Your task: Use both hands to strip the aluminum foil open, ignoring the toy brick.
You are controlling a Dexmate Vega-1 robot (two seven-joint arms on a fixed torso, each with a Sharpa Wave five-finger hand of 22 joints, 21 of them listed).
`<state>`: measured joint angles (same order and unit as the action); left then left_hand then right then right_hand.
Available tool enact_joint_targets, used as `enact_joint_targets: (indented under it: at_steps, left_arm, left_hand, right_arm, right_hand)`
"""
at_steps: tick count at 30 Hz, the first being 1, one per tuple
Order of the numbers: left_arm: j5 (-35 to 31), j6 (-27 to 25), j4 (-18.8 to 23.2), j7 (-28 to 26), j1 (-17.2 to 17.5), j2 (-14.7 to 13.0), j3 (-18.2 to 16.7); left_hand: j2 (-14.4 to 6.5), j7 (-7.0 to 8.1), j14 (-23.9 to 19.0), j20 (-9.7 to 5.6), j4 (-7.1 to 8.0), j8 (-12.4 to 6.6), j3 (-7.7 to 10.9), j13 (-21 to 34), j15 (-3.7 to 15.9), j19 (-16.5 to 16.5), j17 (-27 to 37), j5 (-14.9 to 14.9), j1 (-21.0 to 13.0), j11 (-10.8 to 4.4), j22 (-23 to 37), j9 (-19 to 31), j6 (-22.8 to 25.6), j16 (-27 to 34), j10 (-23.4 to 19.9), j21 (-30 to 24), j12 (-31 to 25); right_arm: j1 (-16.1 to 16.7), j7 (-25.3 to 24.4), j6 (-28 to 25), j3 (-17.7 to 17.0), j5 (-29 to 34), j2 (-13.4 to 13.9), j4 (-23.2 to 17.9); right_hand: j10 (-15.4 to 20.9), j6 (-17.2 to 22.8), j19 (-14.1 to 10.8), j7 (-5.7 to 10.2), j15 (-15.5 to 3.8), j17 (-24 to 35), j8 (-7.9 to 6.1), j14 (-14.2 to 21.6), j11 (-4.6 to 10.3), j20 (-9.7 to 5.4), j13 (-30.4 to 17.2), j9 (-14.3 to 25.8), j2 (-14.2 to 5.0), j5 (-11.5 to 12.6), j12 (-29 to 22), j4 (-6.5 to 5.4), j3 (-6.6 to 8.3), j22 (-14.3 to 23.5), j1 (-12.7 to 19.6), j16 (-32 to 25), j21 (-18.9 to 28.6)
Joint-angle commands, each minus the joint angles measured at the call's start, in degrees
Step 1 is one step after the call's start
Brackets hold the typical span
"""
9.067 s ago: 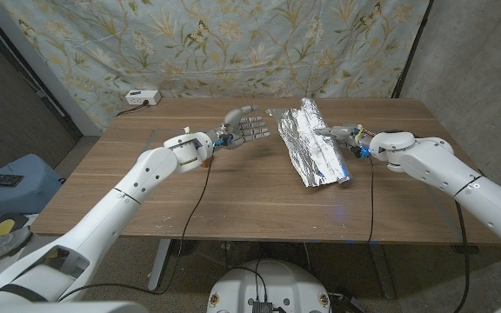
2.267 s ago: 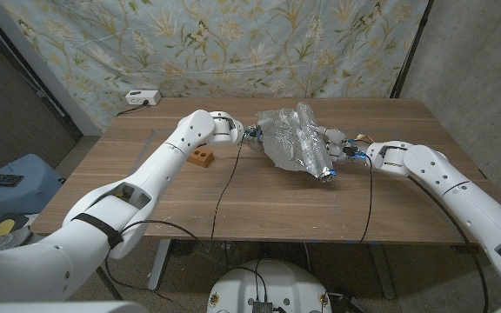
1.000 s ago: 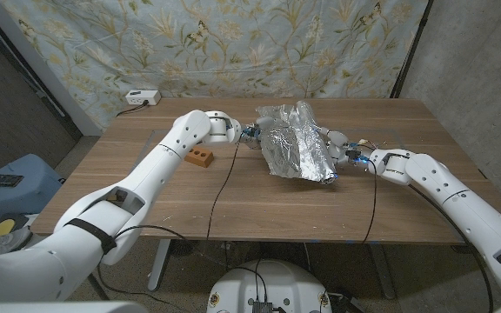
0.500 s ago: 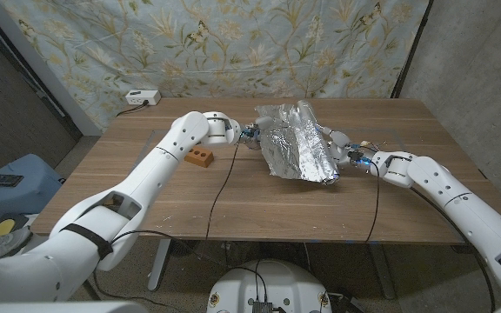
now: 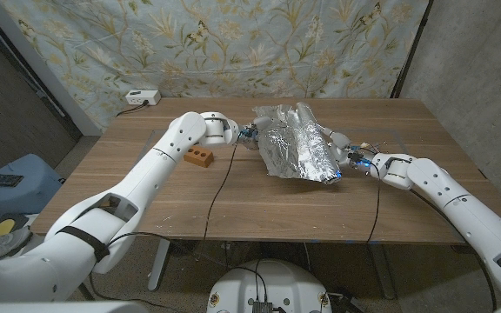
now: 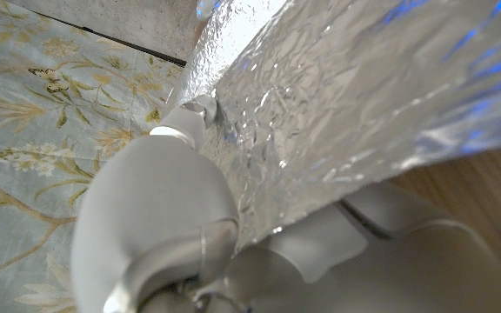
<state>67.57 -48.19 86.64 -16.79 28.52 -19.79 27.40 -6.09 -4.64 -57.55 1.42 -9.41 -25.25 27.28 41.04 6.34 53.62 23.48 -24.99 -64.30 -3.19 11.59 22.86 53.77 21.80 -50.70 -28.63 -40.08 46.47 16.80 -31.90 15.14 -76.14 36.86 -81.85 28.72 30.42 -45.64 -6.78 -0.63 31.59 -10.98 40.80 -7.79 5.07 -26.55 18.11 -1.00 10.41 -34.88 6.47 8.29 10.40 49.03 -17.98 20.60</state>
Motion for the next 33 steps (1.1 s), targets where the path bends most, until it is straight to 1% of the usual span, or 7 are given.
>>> enact_joint_targets:
  at_steps: [1,4,7,12,20,28,33]
  left_arm:
    - [0.02,0.43,-0.03,0.15,-0.55,-0.56,0.77]
    - [-0.27,0.65,0.03,0.5,-0.67,-0.71,0.96]
    - [-0.35,0.55,0.13,0.19,-0.75,-0.75,1.01]
    - [-0.24,0.52,0.31,-0.14,-0.66,-0.81,0.85]
    - [0.09,0.09,1.24,-0.81,-0.51,-1.47,0.43]
    - [1.26,-0.52,2.27,-0.81,-0.1,-2.33,-0.23]
    - [1.44,-0.46,2.87,-0.28,0.02,-3.05,-0.24]
  left_hand:
    - [0.04,0.03,-0.37,-0.29,-0.01,-0.27,0.45,0.02,0.01,0.15,0.26,0.1,-0.41,-1.05,0.3,0.71,0.5,-0.2,-1.62,-0.45,-0.15]
    - [0.08,0.04,-0.36,-0.28,-0.05,-0.35,0.46,0.11,0.05,0.16,0.42,0.13,-0.45,-1.13,0.3,0.74,0.62,-0.19,-1.64,-0.58,-0.11]
    - [0.13,-0.02,-0.4,-0.28,-0.08,-0.33,0.49,0.17,0.09,0.13,0.51,0.15,-0.47,-1.0,0.3,0.73,0.57,-0.21,-1.63,-0.68,-0.05]
    - [0.23,0.04,-0.48,-0.31,-0.07,-0.27,0.57,0.38,0.06,0.09,0.55,0.14,-0.43,-1.09,0.29,0.61,0.57,-0.32,-1.71,-0.85,-0.07]
    - [0.22,0.07,-0.64,-0.29,-0.05,-0.37,0.7,0.59,0.19,0.09,0.69,0.15,-0.4,-1.13,0.28,0.68,0.66,-0.39,-1.82,-1.12,-0.03]
    - [0.26,0.02,-0.75,-0.29,0.0,-0.37,0.77,0.75,0.21,0.01,0.85,0.17,-0.31,-1.15,0.27,0.67,0.66,-0.46,-1.77,-1.35,0.1]
    - [0.33,-0.06,-0.95,-0.37,0.01,-0.41,0.82,0.76,0.33,0.07,0.9,0.18,-0.24,-1.17,0.27,0.65,0.76,-0.49,-2.07,-1.54,0.1]
  right_arm:
    - [-0.29,2.04,0.57,0.12,0.26,-0.79,2.0]
    - [-0.35,2.94,0.97,0.18,0.54,-0.92,2.41]
    - [-0.49,3.89,1.35,0.25,0.86,-1.02,2.82]
    - [-0.71,4.8,1.62,0.38,1.19,-1.3,3.51]
    - [-0.39,4.82,1.81,-0.15,0.64,-2.06,3.96]
    - [-0.21,4.5,2.15,-0.59,0.56,-2.35,4.17]
    - [-0.11,4.32,2.49,-0.78,0.65,-2.53,4.22]
  right_hand:
    - [-0.69,-0.58,0.6,-0.2,0.08,0.05,0.27,-0.52,-0.13,0.3,-0.29,-0.11,0.69,0.63,0.42,-0.22,-0.81,0.0,-1.21,0.4,-0.33]
    - [-1.03,-0.98,0.88,-0.38,0.26,-0.04,0.28,-0.78,-0.12,0.32,-0.34,-0.25,1.02,0.76,0.62,-0.3,-1.08,0.0,-1.61,0.63,-0.54]
    - [-1.78,-1.49,1.8,-0.66,0.53,-0.21,0.27,-1.47,-0.07,0.64,-0.42,-0.46,2.0,1.01,1.02,-0.12,-1.58,0.0,-1.85,1.09,-1.06]
    - [-2.71,-1.91,2.37,-0.57,0.44,-0.4,0.15,-2.26,0.2,0.52,-0.55,-0.76,3.19,1.56,1.54,0.34,-2.08,0.02,-1.6,1.62,-1.51]
    - [-3.03,-2.37,2.52,-0.69,0.45,-0.28,-0.07,-2.68,0.11,0.4,-0.77,-1.21,2.97,2.66,1.94,1.19,-1.64,0.06,0.39,1.75,-1.91]
    - [-2.81,-2.54,2.11,-1.01,0.6,-0.03,-0.23,-2.59,0.1,0.43,-0.93,-1.5,2.64,3.11,2.03,1.17,-1.61,0.08,0.81,1.58,-1.99]
    - [-2.84,-2.78,2.16,-0.81,0.43,0.09,-0.24,-2.56,0.13,0.39,-1.01,-1.65,2.54,3.28,2.13,1.1,-1.66,0.08,0.87,1.52,-2.13]
